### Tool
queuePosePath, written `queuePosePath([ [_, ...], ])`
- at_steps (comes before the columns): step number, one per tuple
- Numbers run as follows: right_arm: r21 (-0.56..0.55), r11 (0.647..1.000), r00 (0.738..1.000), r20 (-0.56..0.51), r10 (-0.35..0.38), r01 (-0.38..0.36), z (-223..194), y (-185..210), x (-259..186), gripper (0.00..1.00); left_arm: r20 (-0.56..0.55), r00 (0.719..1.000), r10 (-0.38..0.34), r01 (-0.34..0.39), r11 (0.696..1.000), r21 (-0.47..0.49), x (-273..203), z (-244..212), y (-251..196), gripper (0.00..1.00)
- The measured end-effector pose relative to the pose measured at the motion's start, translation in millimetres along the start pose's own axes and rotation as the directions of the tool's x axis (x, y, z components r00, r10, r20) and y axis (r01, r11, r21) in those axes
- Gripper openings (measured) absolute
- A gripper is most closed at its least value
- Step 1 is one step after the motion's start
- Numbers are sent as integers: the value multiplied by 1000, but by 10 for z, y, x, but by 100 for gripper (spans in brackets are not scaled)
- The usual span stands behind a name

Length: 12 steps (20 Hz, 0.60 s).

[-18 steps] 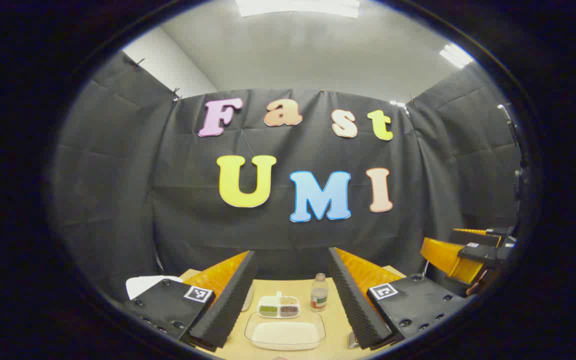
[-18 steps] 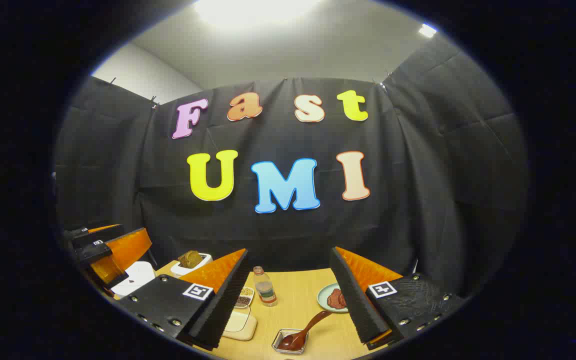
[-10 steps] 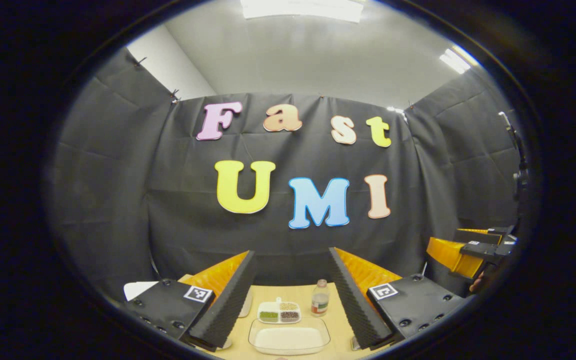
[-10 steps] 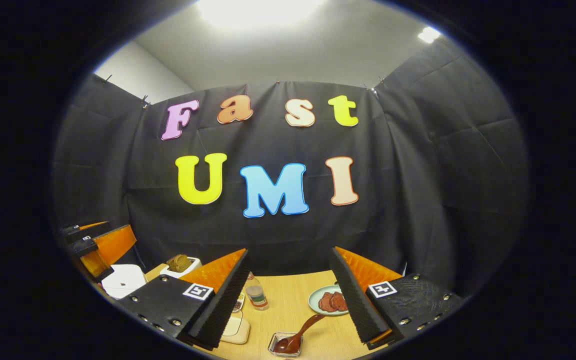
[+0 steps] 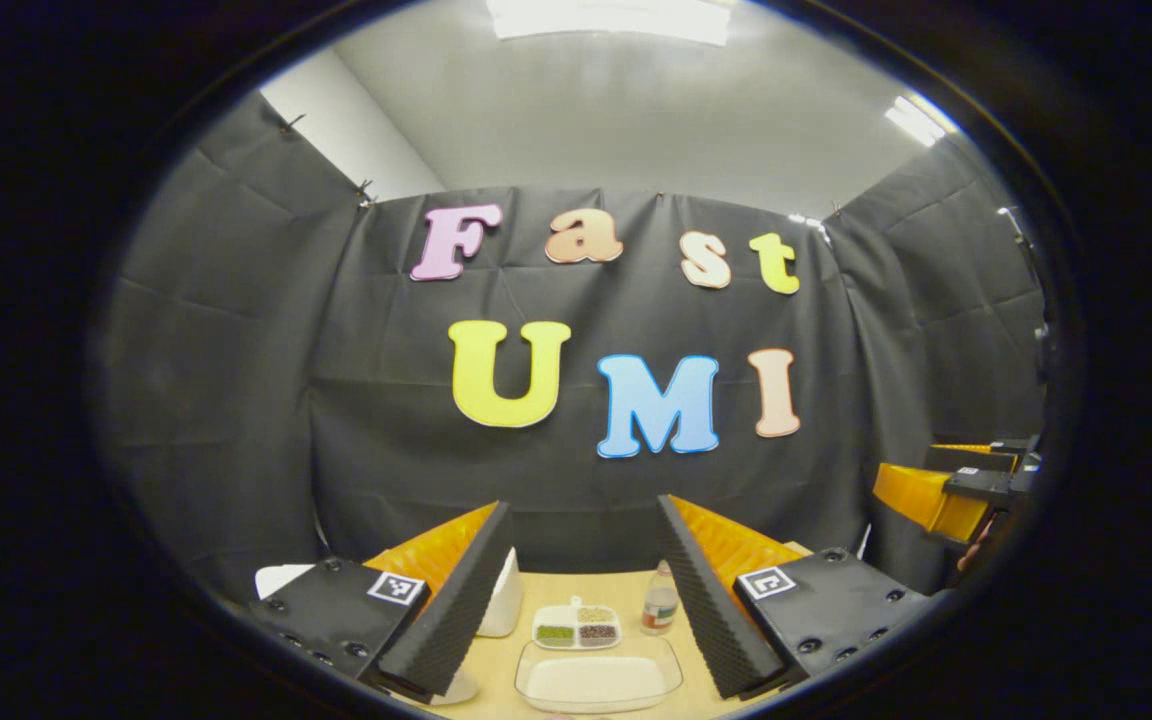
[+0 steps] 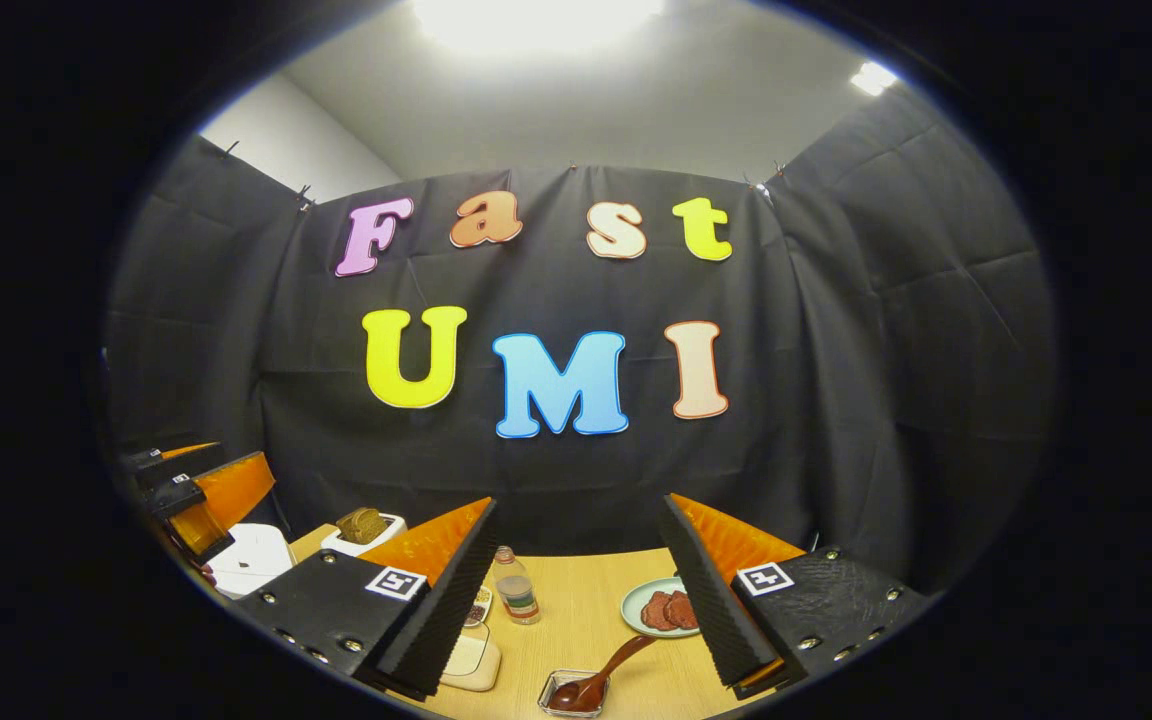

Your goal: Close the left gripper, press the button to open the rice cooker; take a wooden spoon from the chopstick holder with the right hand, scoop a spoonful of rice and pour it into the rice cooker, then put the wooden spoon back into the chopstick holder.

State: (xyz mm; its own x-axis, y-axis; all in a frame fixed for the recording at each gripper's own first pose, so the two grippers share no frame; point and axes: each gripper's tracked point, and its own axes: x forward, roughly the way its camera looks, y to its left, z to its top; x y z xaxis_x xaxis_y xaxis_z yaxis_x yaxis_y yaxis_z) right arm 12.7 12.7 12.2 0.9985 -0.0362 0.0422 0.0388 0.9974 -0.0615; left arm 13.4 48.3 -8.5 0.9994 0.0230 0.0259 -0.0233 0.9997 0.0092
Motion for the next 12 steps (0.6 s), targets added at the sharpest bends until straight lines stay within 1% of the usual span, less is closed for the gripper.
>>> queuePosePath([
  [3, 4, 1000, 1000, -2, 7, -7, -39, 42, 41, 97, -30, 1000, 2, -2, 1000, 7, 23, -130, 128, 94],
  [5, 3, 1000, 1000, -14, 18, -18, -91, 99, 76, 97, -69, 997, 21, -21, 1000, -3, 24, -293, 289, 94],
  [6, 0, 1000, 1000, -21, 24, -24, -113, 124, 98, 97, -94, 995, 38, -39, 999, -11, 15, -370, 407, 97],
  [8, -6, 999, 999, -35, 35, -36, -167, 186, 138, 97, -143, 988, 62, -65, 998, -15, 23, -509, 615, 79],
  [9, -8, 999, 998, -41, 42, -43, -192, 216, 151, 97, -172, 981, 84, -87, 996, -8, 12, -599, 746, 65],
  [11, -14, 998, 997, -54, 56, -57, -247, 280, 185, 97, -230, 968, 98, -102, 995, -3, 11, -772, 969, 38],
  [12, -17, 998, 996, -60, 63, -64, -276, 313, 208, 97, -250, 961, 116, -118, 993, 6, -49, -828, 1135, 34],
])
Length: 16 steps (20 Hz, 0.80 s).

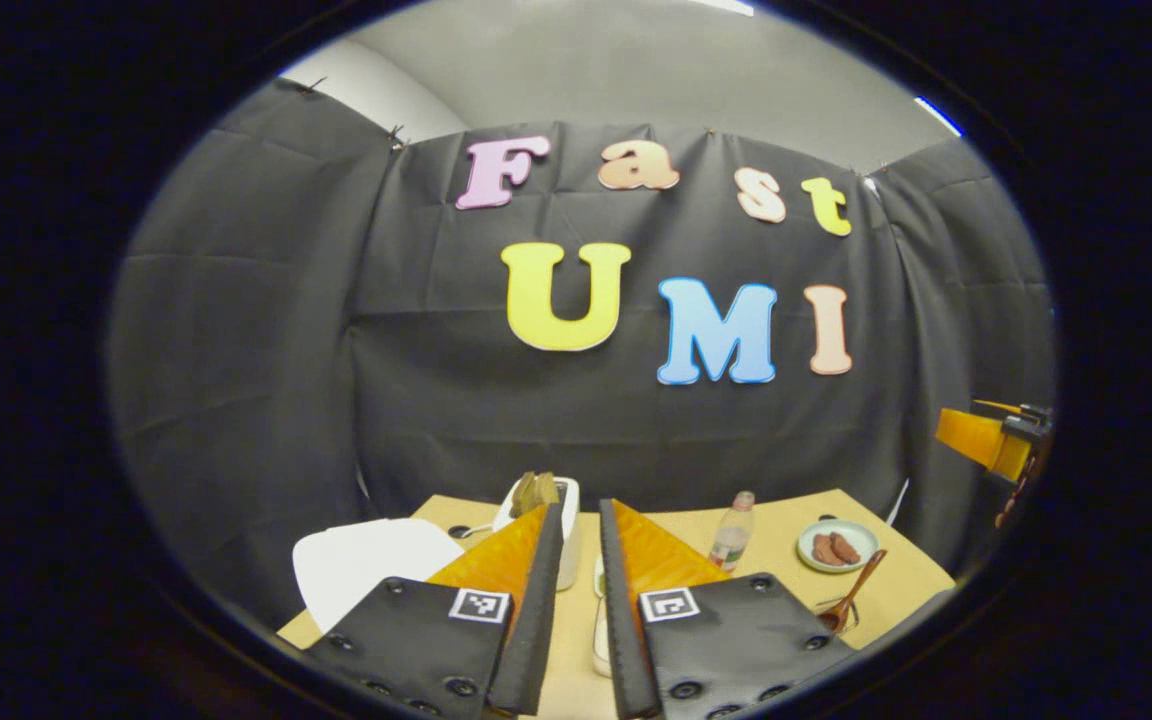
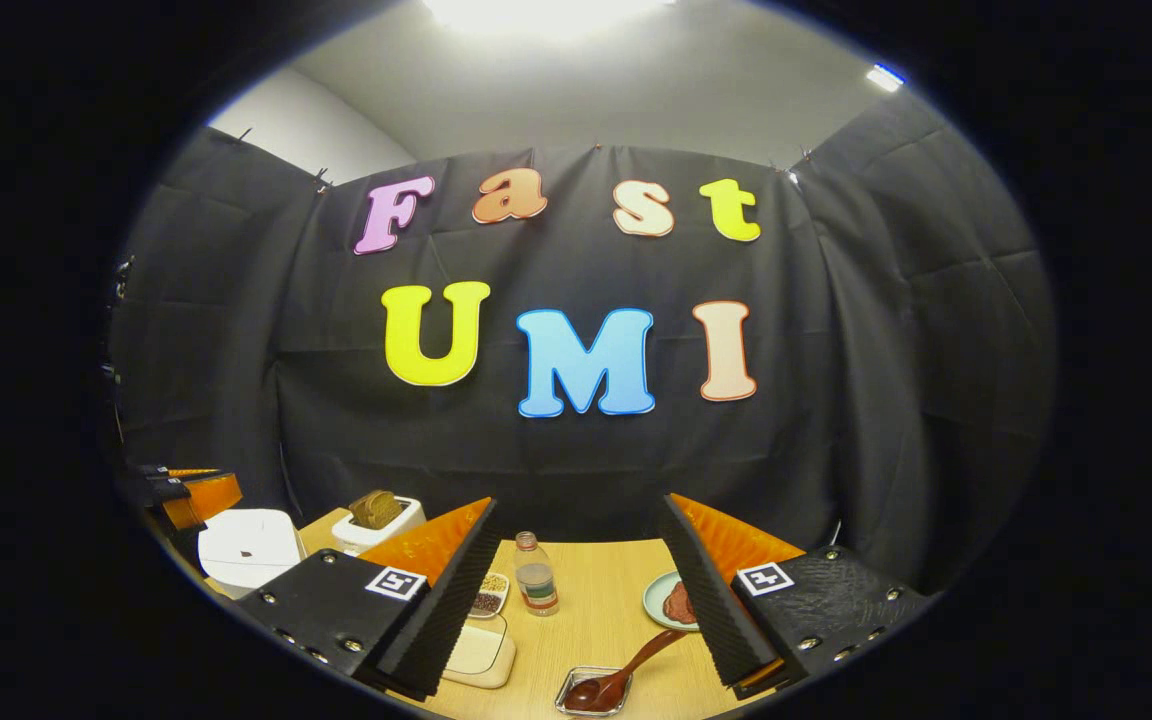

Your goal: Close the left gripper, press the button to open the rice cooker; take a wooden spoon from the chopstick holder with the right hand, scoop a spoonful of rice and pour it into the rice cooker, then put the wooden spoon back into the chopstick holder.

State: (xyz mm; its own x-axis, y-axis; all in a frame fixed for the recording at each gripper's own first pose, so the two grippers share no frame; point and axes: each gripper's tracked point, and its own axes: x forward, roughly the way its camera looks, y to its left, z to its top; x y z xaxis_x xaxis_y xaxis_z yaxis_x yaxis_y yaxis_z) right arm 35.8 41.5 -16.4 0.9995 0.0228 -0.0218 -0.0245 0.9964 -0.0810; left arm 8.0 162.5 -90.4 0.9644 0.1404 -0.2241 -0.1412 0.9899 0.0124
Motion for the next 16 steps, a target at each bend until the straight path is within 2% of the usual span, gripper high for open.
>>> queuePosePath([
  [1, -4, 1000, 1000, -8, 7, -7, -34, 28, 19, 97, -17, 1000, 25, -25, 1000, -5, 48, -58, 180, 22],
  [3, -6, 1000, 999, -25, 21, -21, -87, 86, 53, 97, -96, 994, 44, -49, 998, -49, 106, -294, 443, 9],
  [4, -8, 1000, 999, -34, 25, -26, -115, 107, 77, 97, -152, 988, 33, -45, 996, -80, 137, -461, 530, 8],
  [7, -20, 999, 998, -57, 39, -40, -192, 170, 122, 97, -279, 959, 53, -101, 982, -158, 262, -853, 950, 9],
  [11, -31, 998, 996, -79, 44, -46, -273, 191, 157, 97, -405, 911, 73, -162, 968, -190, 398, -1264, 1272, 9],
  [16, -32, 999, 995, -97, 29, -33, -320, 123, 183, 97, -481, 871, 104, -202, 967, -156, 498, -1617, 1427, 7],
])
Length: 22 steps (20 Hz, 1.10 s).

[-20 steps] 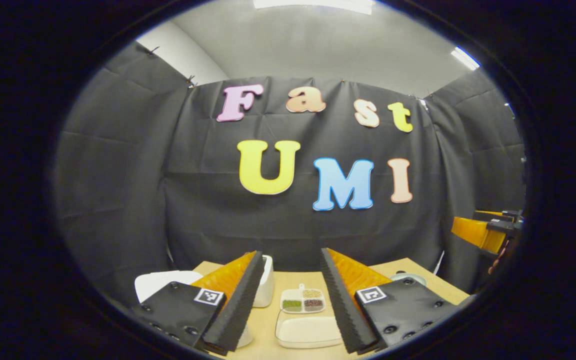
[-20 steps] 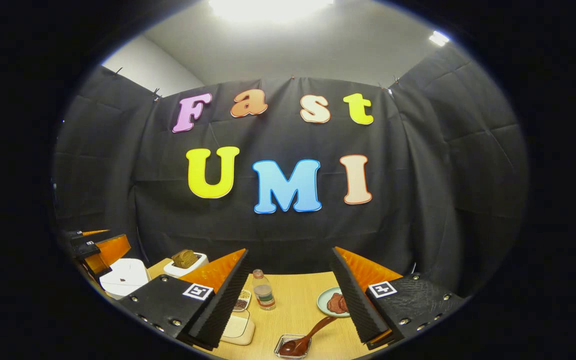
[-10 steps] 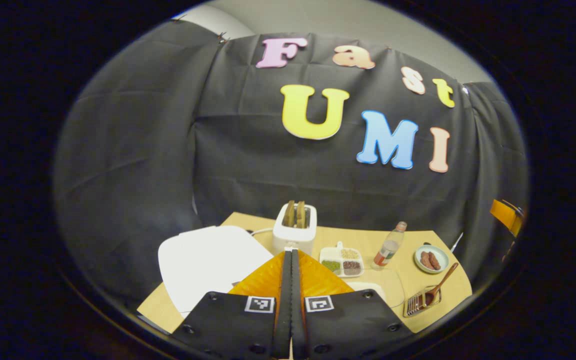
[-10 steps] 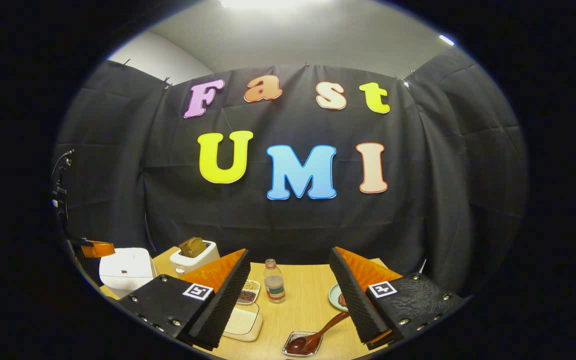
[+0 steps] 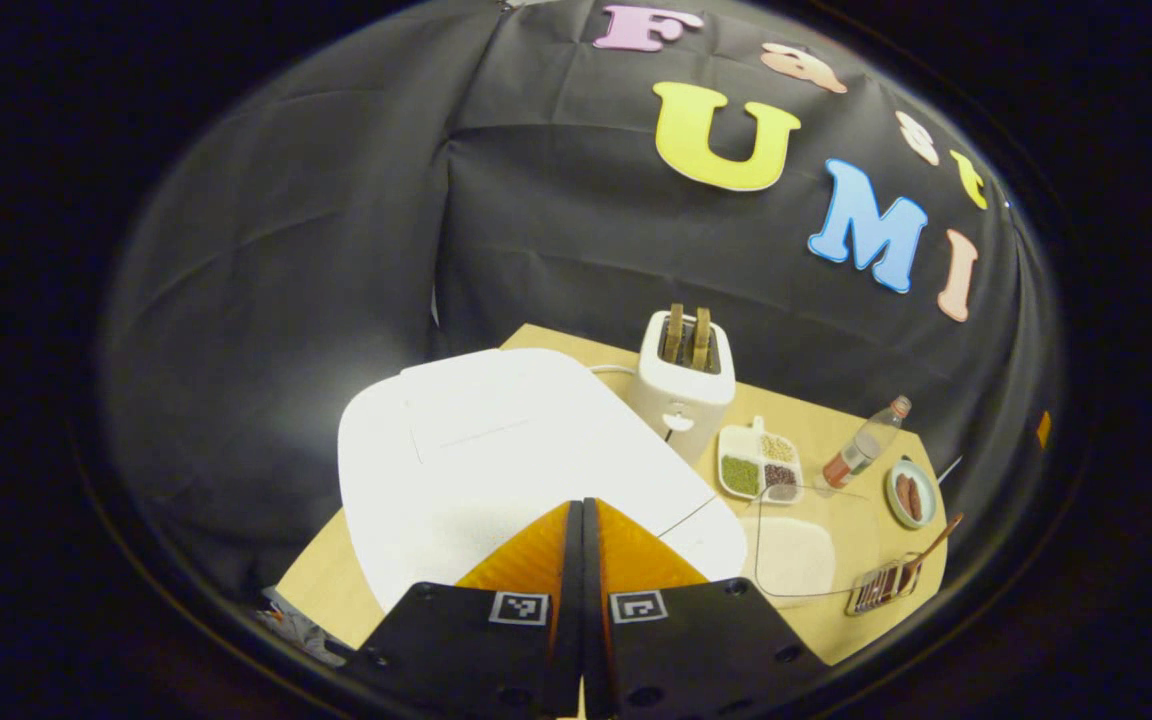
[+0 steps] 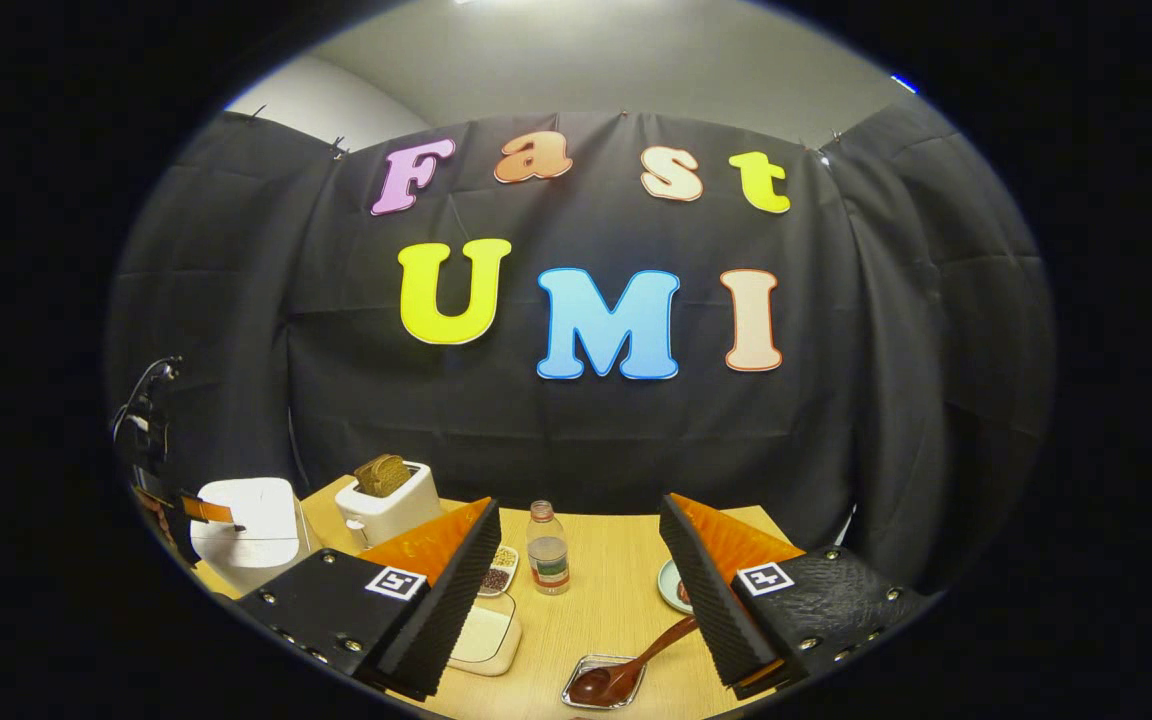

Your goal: Close the left gripper, press the button to open the rice cooker; take a wooden spoon from the chopstick holder with the right hand, scoop a spoonful of rice and pour it into the rice cooker, then put the wooden spoon back into the chopstick holder.

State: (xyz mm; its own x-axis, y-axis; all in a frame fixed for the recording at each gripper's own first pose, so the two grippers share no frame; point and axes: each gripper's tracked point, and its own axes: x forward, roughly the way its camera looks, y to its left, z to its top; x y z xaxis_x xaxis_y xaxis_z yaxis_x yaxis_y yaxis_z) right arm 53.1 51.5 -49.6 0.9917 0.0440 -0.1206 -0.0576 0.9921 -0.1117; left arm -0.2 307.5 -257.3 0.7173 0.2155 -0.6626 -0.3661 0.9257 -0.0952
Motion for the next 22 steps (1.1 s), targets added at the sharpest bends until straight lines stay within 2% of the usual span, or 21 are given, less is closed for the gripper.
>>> queuePosePath([
  [2, 0, 1000, 1000, -6, -6, 6, -15, -23, 24, 97, -48, 999, 13, -12, 1000, 8, 50, -148, 21, 8],
  [6, 2, 1000, 1000, -9, 2, -2, -26, -5, 19, 97, -12, 999, 30, -30, 999, 22, 11, -31, 8, 9],
  [10, -7, 1000, 1000, 3, 11, -11, 6, 0, -2, 97, 111, 991, 73, -80, 995, 58, -171, 357, 33, 9],
  [13, -1, 1000, 1000, 11, 13, -13, 23, -9, -35, 97, 254, 960, 115, -136, 989, 66, -433, 815, 89, 9],
  [14, -2, 1000, 1000, 16, 12, -12, 41, -25, -46, 97, 306, 945, 118, -147, 986, 74, -527, 966, 85, 14],
  [15, -2, 1000, 1000, 21, 12, -12, 54, -33, -58, 97, 342, 934, 104, -141, 986, 86, -620, 1098, 57, 41],
  [19, 1, 1000, 1000, 29, 0, 0, 71, -110, -91, 97, 505, 860, 68, -161, 976, 143, -1079, 1535, -202, 95],
  [21, 10, 1000, 999, 31, -8, 7, 75, -153, -116, 97, 552, 833, 26, -129, 981, 148, -1263, 1633, -423, 99],
  [22, 12, 1000, 999, 34, -13, 13, 82, -178, -123, 97, 566, 824, 1, -104, 983, 149, -1326, 1619, -525, 94],
])
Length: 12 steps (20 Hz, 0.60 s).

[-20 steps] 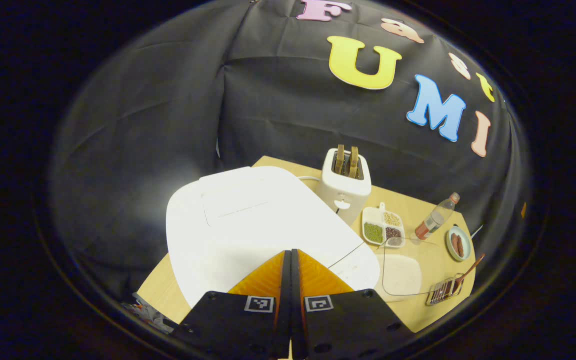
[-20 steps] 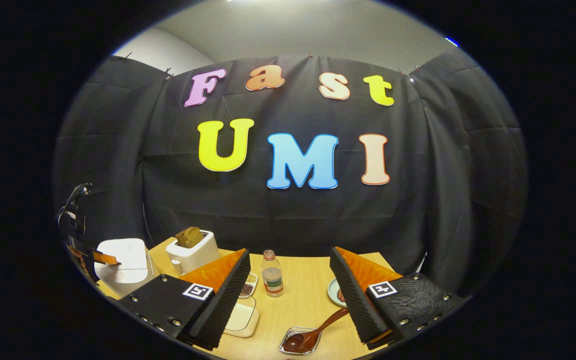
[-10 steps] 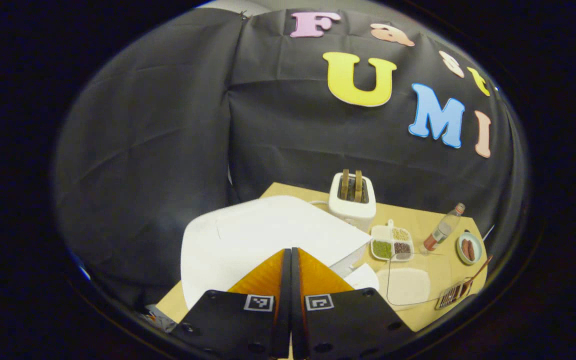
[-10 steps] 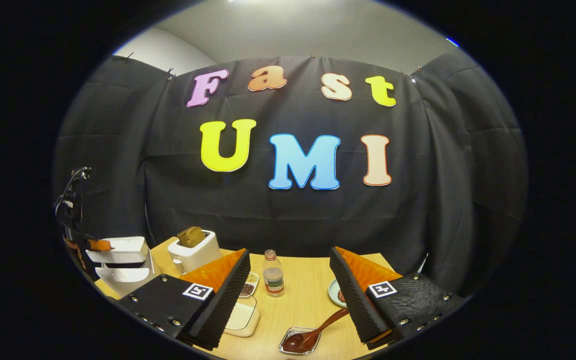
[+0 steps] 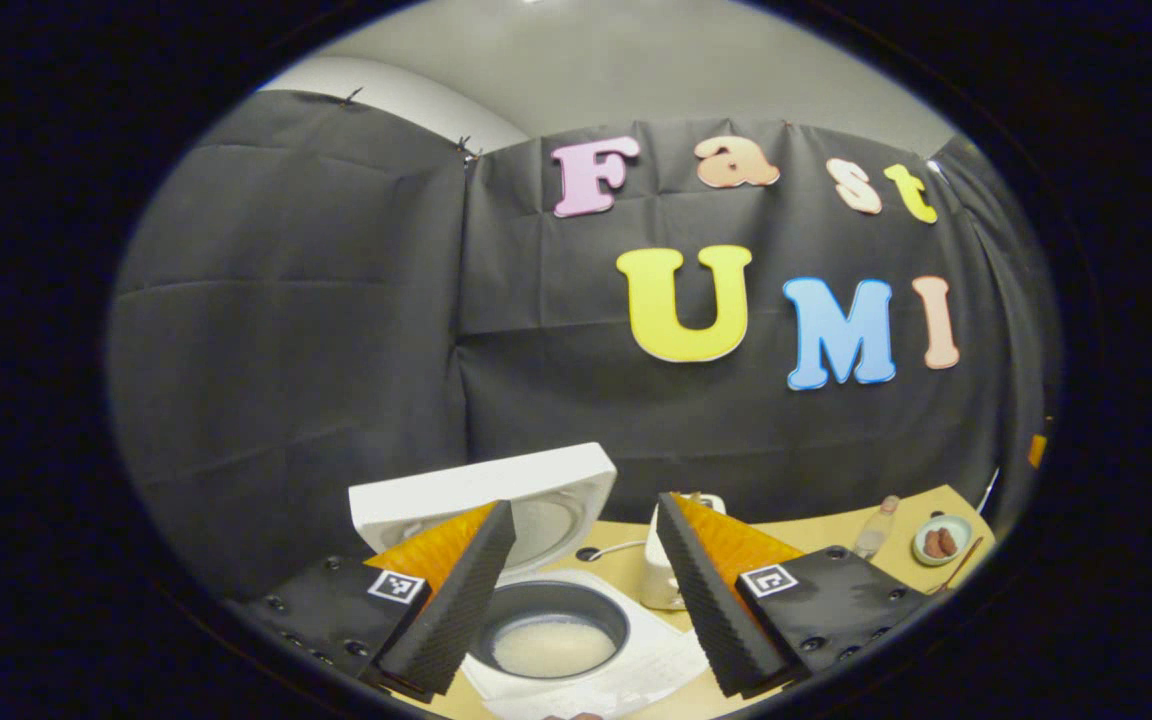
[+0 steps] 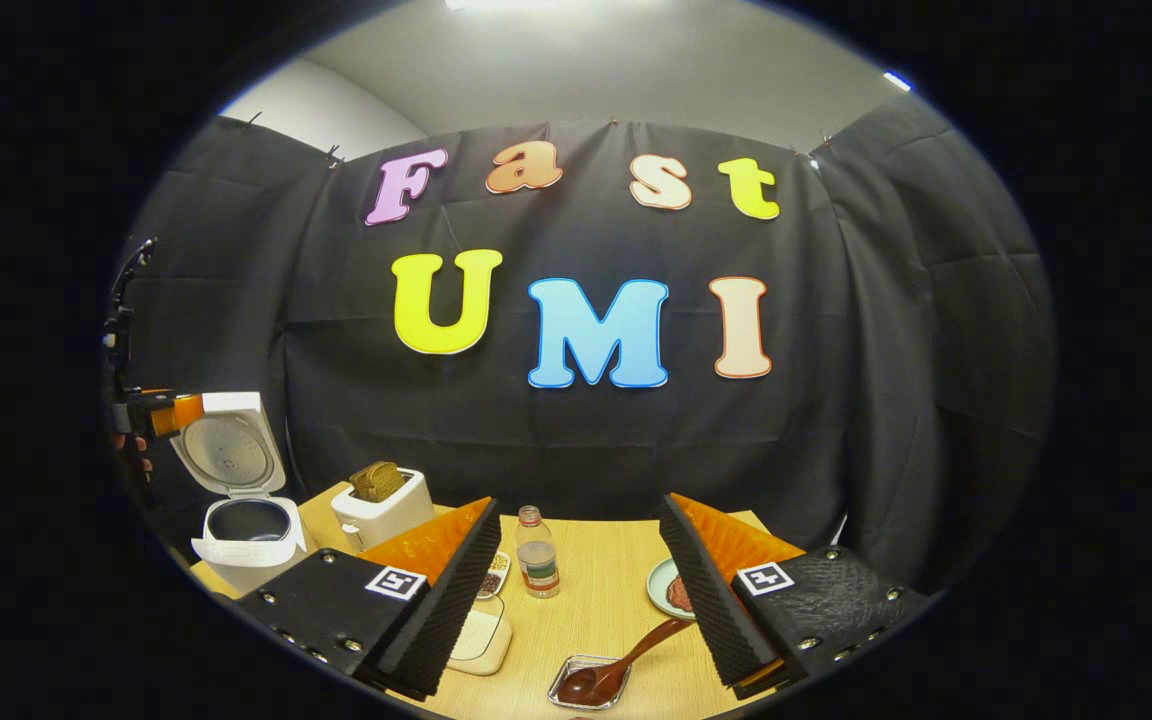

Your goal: Close the left gripper, press the button to open the rice cooker; take a wooden spoon from the chopstick holder with the right hand, scoop a spoonful of rice and pour it into the rice cooker, then put the wooden spoon back into the chopstick holder.

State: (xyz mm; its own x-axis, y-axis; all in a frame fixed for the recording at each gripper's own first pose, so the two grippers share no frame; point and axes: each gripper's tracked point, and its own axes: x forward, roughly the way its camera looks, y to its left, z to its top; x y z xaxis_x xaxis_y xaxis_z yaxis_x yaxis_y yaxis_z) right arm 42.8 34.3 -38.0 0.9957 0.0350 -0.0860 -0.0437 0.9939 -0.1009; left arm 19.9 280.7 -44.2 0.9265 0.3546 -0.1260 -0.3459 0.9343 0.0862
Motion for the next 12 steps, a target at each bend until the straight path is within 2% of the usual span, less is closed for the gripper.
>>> queuePosePath([
  [1, 1, 1000, 1000, 3, -4, 4, 2, -26, -13, 97, 14, 1000, -19, 19, 1000, -12, -71, 57, -79, 100],
  [3, 6, 1000, 1000, 4, -17, 17, -13, -90, -32, 97, 40, 998, -54, 55, 998, -35, -195, 153, -215, 94],
  [4, 10, 1000, 1000, 4, -23, 23, -10, -122, -45, 97, 54, 996, -70, 73, 996, -44, -248, 175, -304, 99],
  [12, 57, 995, 997, -15, -80, 81, -211, -513, -23, 97, 97, 976, -194, 198, 979, -41, -550, 166, -944, 99],
])
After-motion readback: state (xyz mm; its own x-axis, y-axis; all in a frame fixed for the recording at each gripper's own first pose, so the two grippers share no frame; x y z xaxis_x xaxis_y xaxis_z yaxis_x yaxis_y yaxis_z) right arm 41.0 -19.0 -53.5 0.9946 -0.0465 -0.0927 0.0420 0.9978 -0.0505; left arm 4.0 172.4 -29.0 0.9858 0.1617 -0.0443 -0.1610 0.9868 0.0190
